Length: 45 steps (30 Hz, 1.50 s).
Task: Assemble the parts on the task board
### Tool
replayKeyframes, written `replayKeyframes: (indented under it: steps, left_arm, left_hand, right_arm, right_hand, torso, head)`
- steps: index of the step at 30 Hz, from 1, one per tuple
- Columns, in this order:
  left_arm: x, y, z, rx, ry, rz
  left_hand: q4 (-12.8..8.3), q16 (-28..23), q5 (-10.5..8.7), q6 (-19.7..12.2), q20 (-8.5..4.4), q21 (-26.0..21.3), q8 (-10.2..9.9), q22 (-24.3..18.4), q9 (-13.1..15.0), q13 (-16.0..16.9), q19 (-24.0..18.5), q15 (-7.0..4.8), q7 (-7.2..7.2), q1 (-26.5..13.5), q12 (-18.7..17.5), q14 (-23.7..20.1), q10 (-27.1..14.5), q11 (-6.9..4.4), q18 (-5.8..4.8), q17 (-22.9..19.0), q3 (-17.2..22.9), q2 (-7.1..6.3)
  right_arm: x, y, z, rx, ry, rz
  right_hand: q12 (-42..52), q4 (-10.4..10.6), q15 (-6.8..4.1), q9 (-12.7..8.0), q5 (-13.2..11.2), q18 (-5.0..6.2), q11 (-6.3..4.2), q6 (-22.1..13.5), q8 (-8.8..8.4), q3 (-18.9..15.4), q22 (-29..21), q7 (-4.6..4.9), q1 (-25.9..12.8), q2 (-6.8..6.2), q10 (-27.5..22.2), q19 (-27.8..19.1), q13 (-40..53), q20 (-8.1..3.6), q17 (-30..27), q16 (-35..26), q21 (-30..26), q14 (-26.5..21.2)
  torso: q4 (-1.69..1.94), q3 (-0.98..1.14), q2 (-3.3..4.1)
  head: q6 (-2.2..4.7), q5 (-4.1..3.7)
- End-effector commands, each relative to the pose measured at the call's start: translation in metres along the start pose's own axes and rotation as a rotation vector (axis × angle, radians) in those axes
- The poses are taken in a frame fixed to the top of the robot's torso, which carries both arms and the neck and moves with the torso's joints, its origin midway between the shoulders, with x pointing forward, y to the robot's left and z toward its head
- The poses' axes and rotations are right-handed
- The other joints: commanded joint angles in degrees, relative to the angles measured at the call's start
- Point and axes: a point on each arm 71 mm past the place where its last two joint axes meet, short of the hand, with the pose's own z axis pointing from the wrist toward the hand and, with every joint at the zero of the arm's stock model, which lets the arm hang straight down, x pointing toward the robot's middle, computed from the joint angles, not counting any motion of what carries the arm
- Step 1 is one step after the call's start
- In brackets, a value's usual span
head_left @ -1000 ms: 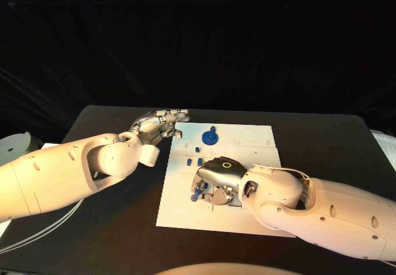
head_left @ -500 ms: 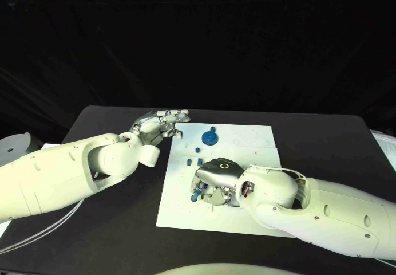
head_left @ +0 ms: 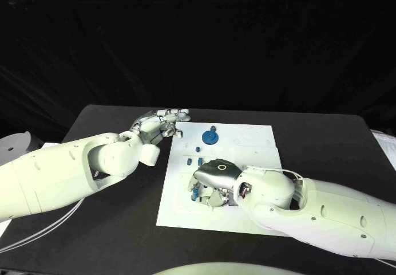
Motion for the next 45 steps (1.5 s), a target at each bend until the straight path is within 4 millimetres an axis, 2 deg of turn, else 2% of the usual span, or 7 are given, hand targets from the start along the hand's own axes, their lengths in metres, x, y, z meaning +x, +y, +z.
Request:
replayKeyframes:
  steps: [1, 6, 14, 24, 31, 39, 45]
  left_arm:
    - [0.002, -0.001, 0.0, 0.005, 0.019, -0.003]
    - [0.002, -0.001, 0.0, 0.003, 0.017, -0.002]
    - [0.001, -0.001, 0.0, 0.005, 0.012, -0.001]
    - [-0.001, -0.001, -0.001, 0.004, 0.008, 0.001]
    - [-0.001, 0.0, -0.001, 0.003, 0.009, 0.001]
    - [0.0, 0.002, -0.001, 0.001, 0.015, -0.001]
    - [0.001, 0.002, -0.001, 0.0, 0.018, -0.003]
  left_hand:
    - [-0.2, 0.2, 0.34, -0.5, 0.12, 0.0, 0.3, -0.1, 0.1, 0.1, -0.4, -0.06, 0.1, 0.3, 0.3, -0.5, -0.4, -0.04, 0.65, -0.1, 0.0, 0.25]
    - [-0.3, 0.3, 0.33, -0.6, 0.14, 0.0, 0.4, -0.1, 0.1, 0.1, -0.4, -0.03, 0.12, 0.3, 0.5, -0.5, -0.6, -0.01, 0.66, -0.1, -0.1, 0.31]
    - [-0.3, 0.3, 0.33, -0.6, 0.14, 0.0, 0.4, -0.1, 0.1, 0.1, -0.4, -0.03, 0.12, 0.3, 0.5, -0.5, -0.6, -0.01, 0.66, -0.1, -0.1, 0.31]
    - [-0.3, 0.3, 0.33, -0.6, 0.14, 0.0, 0.4, -0.1, 0.1, 0.1, -0.4, -0.03, 0.12, 0.3, 0.5, -0.5, -0.6, -0.01, 0.66, -0.1, -0.1, 0.31]
    - [-0.4, 0.3, 0.34, -0.7, 0.14, 0.1, 0.6, -0.1, 0.1, 0.1, -0.4, -0.04, 0.11, 0.5, 0.7, -0.5, -0.7, -0.03, 0.67, -0.2, -0.1, 0.29]
    - [-0.5, 0.3, 0.34, -0.7, 0.14, 0.1, 0.6, -0.1, 0.1, 0.1, -0.4, -0.04, 0.1, 0.5, 0.7, -0.5, -0.7, -0.03, 0.67, -0.1, -0.1, 0.29]
    - [-0.5, 0.4, 0.34, -0.7, 0.14, 0.1, 0.6, -0.1, 0.1, 0.1, -0.5, -0.04, 0.11, 0.5, 0.8, -0.6, -0.7, -0.03, 0.67, -0.2, -0.1, 0.28]
  right_arm:
    - [0.001, -0.002, 0.0, 0.015, -0.005, -0.008]
    - [-0.004, -0.002, -0.002, 0.004, -0.075, 0.006]
    - [-0.013, -0.001, -0.014, -0.032, -0.19, 0.046]
    - [-0.045, -0.045, -0.07, 0.145, -0.234, 0.25]
    - [-0.053, -0.081, -0.117, 0.38, -0.235, 0.329]
    - [-0.031, -0.095, -0.151, 0.591, -0.155, 0.343]
    - [-0.017, -0.096, -0.161, 0.682, -0.101, 0.319]
  right_hand:
    - [0.3, 0.3, 0.75, -0.1, 0.5, 1.08, 0.95, -3.2, -0.17, -3.8, -1.0, 0.78, -0.2, -0.63, -3.8, -0.3, 0.2, 0.87, -0.6, -0.3, -0.8, 2.6]
    - [0.7, 2.2, 0.93, 0.0, 0.4, 1.2, 1.05, -6.9, 0.01, -13.0, -1.4, 0.84, 2.7, 1.14, -6.3, -0.3, 0.4, 1.35, -0.8, -0.1, -1.1, 2.5]
    - [1.8, 4.2, 0.92, 0.2, 0.0, 1.2, 0.98, -5.5, 0.31, -15.4, -1.2, 0.82, 3.9, 1.96, -4.2, -0.1, 0.5, 1.33, -0.9, 0.1, -0.9, 2.5]
    - [6.3, 4.9, -0.81, 0.5, 0.6, 0.9, -1.31, -0.8, 1.14, -15.3, 0.1, -0.62, 4.3, 3.73, 6.9, 0.6, 1.5, -0.03, 0.0, 1.0, 0.2, 2.9]
    - [12.0, 6.4, -3.19, 0.7, 0.7, 0.11, -4.24, 1.7, 1.89, -15.9, 3.8, -2.88, 2.9, 3.58, 18.3, 2.2, 5.7, -2.41, 3.7, 3.6, 3.3, 3.6]
    - [42.0, 11.1, -4.25, 1.5, 8.2, -0.63, -5.9, 3.5, 2.86, -20.6, 7.2, -4.68, -2.5, 2.52, 20.7, 3.5, 39.5, -4.39, 7.6, 6.3, 6.1, 4.3]
    - [54.7, 11.6, -4.24, 2.5, 13.0, -0.87, -5.48, 2.9, 3.24, -26.1, 8.3, -4.4, -5.1, 4.21, 18.0, 3.8, 55.4, -4.05, 9.3, 7.4, 6.9, 4.4]
  torso:
    - [0.02, 0.04, 0.0]
    - [0.05, 0.04, 0.0]
    - [-0.02, 0.1, -0.02]
    - [-0.27, -0.09, -0.24]
    - [-1.12, -0.35, -0.61]
    - [-2.28, -0.32, -0.93]
    - [-2.56, -0.42, -1.09]
  head:
    - [0.09, 0.01]
    - [0.09, -0.1]
    - [0.14, -0.24]
    - [1.1, -2.13]
    - [1.78, -3.72]
    - [2.04, -4.83]
    - [1.95, -5.06]
